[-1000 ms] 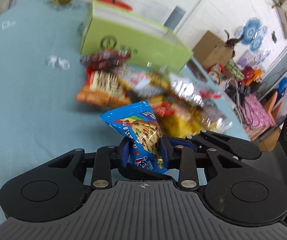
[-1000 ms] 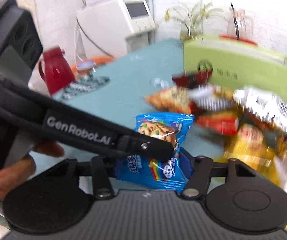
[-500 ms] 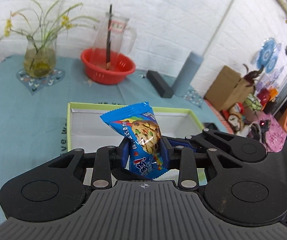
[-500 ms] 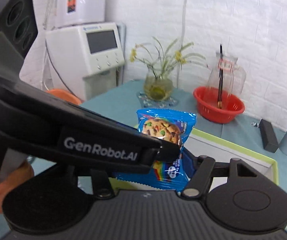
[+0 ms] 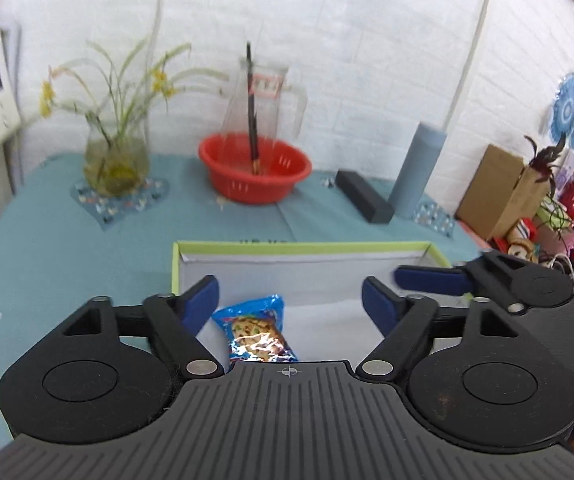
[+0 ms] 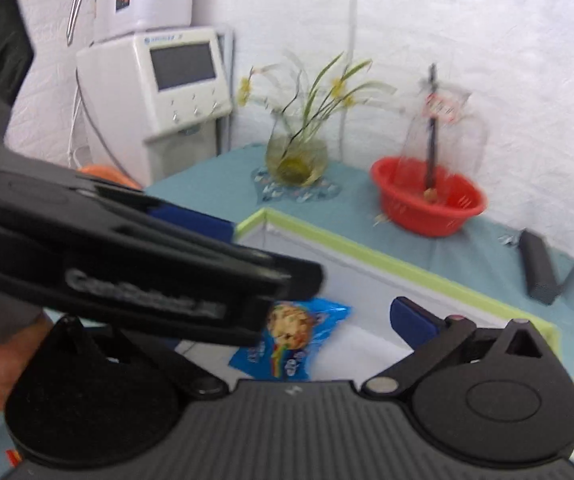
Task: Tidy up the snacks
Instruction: 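Carry the blue packet into the green box and open the left gripper, then reach the left gripper to the brown chocolate bread packet and grasp it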
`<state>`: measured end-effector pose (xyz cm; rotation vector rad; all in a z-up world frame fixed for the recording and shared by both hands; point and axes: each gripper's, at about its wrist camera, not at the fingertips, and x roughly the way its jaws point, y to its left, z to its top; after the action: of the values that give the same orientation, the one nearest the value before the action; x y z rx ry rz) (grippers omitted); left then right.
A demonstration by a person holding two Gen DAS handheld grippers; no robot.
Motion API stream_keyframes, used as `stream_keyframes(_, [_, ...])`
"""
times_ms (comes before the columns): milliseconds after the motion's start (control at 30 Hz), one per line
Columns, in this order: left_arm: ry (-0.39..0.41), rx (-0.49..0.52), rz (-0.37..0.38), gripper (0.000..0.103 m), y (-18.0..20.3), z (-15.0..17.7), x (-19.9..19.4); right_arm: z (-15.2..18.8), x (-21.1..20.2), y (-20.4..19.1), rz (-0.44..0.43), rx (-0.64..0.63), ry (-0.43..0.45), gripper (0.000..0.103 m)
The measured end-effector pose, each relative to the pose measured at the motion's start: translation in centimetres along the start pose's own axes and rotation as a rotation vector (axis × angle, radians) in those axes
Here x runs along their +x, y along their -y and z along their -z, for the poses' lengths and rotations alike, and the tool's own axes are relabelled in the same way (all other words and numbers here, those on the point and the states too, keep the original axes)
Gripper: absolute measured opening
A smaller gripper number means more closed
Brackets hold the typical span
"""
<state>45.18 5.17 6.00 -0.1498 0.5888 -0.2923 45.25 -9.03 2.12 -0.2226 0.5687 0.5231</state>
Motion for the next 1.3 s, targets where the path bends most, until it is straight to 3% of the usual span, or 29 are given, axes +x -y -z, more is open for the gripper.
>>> stream_keyframes(133, [0.039, 0.020, 0.042, 0.072, 2.4, 0.9, -4.4, 2.0, -7.2, 1.0, 0.062, 0.073, 0.047, 0.102])
stream_keyframes(267, [0.038, 0.057, 0.065, 0.079, 5.4, 3.7, -8.4, 6.8, -14.8, 1.6, 0.118, 0.165, 0.084, 0.102])
stream_keyframes(400, [-0.023, 0.061, 0.108, 0.079, 8.1, 9.3, -11.3, 13.5, -21.8, 0.9, 0.202, 0.216, 0.099, 0.103])
stream_keyframes(533, [-0.129, 0.012, 0.234, 0.074, 11.1, 16.8, -12.9, 20.8, -26.0, -0.1, 0.237, 0.347, 0.072, 0.103])
stream_keyframes(667, [-0.216, 0.011, 0.299, 0.069, 13.8, 20.3, -12.6, 24.5, -26.6, -0.7, 0.149, 0.474, 0.075, 0.102])
stream_keyframes(733, [-0.226, 0.034, 0.259, 0.062, 14.8, 20.1, -12.1, 24.6, -25.8, -0.9, 0.131, 0.447, 0.065, 0.102])
stream_keyframes(767, [-0.217, 0.044, 0.248, 0.064, 15.1, 19.8, -12.0, 24.4, -25.2, -1.2, 0.133, 0.409, 0.057, 0.102])
stream_keyframes(867, [-0.234, 0.018, 0.273, 0.068, 15.0, 19.3, -11.5, 24.6, -23.4, -1.2, 0.081, 0.375, 0.028, 0.102])
stream_keyframes(1100, [-0.268, 0.034, 0.308, 0.063, 15.8, 17.0, -7.8, 23.6, -19.5, -1.5, -0.026, 0.346, 0.000, 0.102])
stream_keyframes(1200, [-0.348, 0.017, 0.318, 0.049, 15.7, 17.3, -5.4, 23.2, -19.1, -2.1, -0.061, 0.330, -0.005, 0.102])
stream_keyframes(1300, [-0.349, 0.001, 0.355, 0.046, 15.5, 17.8, -5.4, 23.4, -19.4, -2.3, -0.034, 0.321, -0.012, 0.102])
